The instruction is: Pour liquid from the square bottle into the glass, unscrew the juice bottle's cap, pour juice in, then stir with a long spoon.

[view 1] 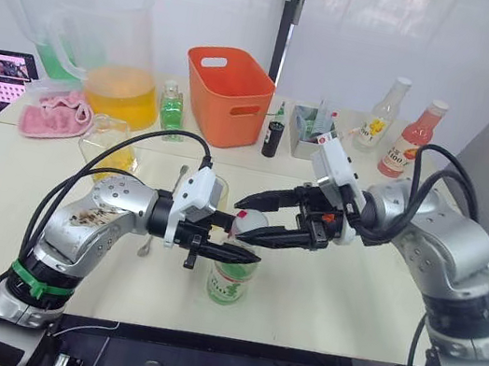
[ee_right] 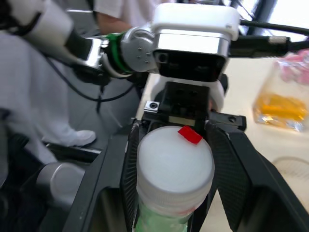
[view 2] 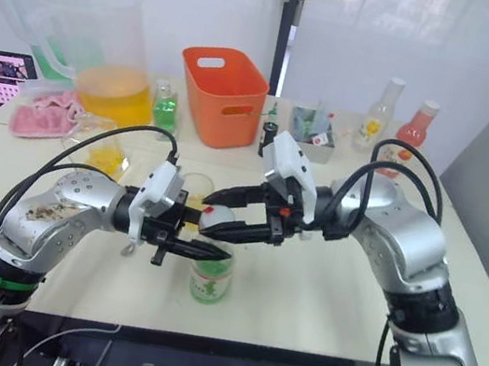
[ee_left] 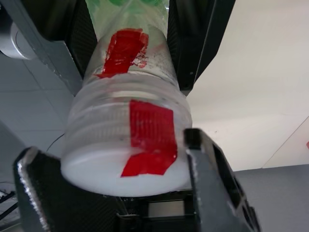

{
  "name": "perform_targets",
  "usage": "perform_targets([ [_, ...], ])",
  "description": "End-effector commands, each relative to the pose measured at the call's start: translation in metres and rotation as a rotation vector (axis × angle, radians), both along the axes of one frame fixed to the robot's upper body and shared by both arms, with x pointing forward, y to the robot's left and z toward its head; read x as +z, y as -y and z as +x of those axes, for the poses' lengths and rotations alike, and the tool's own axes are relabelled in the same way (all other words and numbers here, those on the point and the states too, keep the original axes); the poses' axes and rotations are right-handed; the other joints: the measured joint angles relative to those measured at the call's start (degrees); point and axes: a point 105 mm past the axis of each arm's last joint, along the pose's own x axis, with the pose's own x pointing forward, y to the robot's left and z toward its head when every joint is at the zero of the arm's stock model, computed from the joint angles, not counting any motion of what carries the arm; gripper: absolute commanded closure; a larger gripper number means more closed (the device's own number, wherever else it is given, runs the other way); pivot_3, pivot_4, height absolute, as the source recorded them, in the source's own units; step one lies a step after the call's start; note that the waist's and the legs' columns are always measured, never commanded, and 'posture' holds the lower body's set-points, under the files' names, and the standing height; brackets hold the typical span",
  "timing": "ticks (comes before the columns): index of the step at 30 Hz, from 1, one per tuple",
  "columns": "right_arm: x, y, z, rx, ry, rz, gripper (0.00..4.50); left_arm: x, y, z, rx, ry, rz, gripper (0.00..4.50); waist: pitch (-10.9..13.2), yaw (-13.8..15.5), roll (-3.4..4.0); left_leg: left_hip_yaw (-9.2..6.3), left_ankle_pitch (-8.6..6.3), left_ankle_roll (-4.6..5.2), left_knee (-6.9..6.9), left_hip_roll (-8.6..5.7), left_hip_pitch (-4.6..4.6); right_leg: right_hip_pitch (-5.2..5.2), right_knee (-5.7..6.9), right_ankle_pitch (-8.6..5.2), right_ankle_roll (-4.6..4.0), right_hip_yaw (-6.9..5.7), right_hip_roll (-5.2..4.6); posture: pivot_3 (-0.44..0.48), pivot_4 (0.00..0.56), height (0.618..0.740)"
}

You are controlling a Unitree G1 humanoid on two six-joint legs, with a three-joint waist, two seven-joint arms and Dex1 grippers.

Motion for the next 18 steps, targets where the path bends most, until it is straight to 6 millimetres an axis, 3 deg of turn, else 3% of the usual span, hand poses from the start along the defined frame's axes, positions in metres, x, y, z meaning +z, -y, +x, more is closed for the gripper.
perform_targets([
  [1,-0.004,-0.001,-0.003,0.116,0.048,-0.050,2.84,-0.010,-0.010,0.009,0.096,-0.038,0.037,3.10,0.00,-0.12,0.00,0.00,0.00,0.00,0.00,0.00,0.00,0.00,0.01,0.00,0.00,0.00,0.00,0.000,0.150,0.703],
  [10,0.005,-0.005,0.008,0.156,0.083,-0.059,2.84,-0.010,-0.010,0.008,0.114,-0.043,0.034,3.10,0.00,-0.23,0.01,0.00,0.00,-0.01,0.00,0.01,0.03,-0.02,0.08,0.00,0.00,0.00,0.01,0.000,0.150,0.703],
  [12,0.006,-0.006,0.009,0.144,0.104,-0.059,1.80,-0.010,-0.009,0.008,0.112,-0.045,0.033,3.10,-0.01,-0.23,0.02,0.00,0.00,-0.01,0.00,0.01,0.04,-0.02,0.09,0.00,0.00,0.00,0.02,0.000,0.150,0.703],
  [17,0.009,-0.010,0.006,0.128,0.193,-0.064,0.10,-0.009,-0.007,0.010,0.101,-0.047,0.033,3.10,0.00,-0.17,0.02,0.01,0.00,-0.01,-0.01,0.00,0.03,-0.06,0.12,0.00,0.00,0.00,0.02,0.000,0.150,0.703],
  [18,0.010,-0.011,0.005,0.130,0.202,-0.061,0.03,-0.009,-0.006,0.010,0.098,-0.047,0.034,3.10,0.00,-0.17,0.02,0.01,0.00,-0.01,-0.01,0.00,0.03,-0.06,0.12,0.00,0.00,0.00,0.01,0.000,0.150,0.703],
])
